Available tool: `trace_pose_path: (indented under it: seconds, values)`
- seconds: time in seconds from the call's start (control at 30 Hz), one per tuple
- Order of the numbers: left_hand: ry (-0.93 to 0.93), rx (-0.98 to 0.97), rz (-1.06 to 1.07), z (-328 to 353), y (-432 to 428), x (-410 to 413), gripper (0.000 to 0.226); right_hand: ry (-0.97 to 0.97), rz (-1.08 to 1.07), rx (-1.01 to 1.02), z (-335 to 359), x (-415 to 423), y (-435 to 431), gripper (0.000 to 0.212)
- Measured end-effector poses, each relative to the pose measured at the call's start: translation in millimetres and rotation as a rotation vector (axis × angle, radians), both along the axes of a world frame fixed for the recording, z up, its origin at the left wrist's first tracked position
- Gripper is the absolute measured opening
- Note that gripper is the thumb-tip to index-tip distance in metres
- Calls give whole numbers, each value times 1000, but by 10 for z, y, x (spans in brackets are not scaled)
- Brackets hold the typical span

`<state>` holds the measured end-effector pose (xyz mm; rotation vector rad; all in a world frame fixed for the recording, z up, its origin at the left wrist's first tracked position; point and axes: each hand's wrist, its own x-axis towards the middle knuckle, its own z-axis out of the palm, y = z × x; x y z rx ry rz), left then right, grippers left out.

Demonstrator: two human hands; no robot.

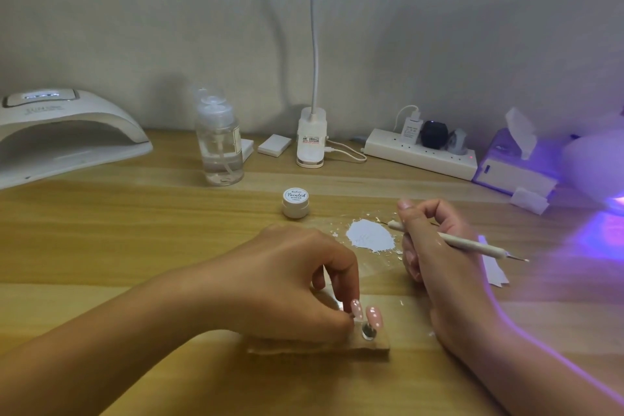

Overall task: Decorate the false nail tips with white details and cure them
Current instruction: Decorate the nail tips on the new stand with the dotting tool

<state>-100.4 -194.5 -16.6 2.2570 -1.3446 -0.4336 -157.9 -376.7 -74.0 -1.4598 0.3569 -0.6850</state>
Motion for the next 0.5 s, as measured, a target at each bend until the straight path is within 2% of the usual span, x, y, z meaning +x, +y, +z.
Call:
trace_pose_path:
  seconds: [0.1, 0.23, 0.37, 0.5]
  values:
    - [-15, 13, 15, -6, -6, -15, 8, 8, 6, -4, -5, 0, 1, 28]
    - [-25, 28, 10, -8, -15, -69, 22, 10, 7, -8, -14, 3, -6, 28]
    - [-39, 47, 14, -17, -11, -70, 9, 14, 10, -22, -15, 4, -8, 28]
    - [-12, 55, -1, -29, -5, -63, 6, 17, 16, -29, -18, 2, -4, 28]
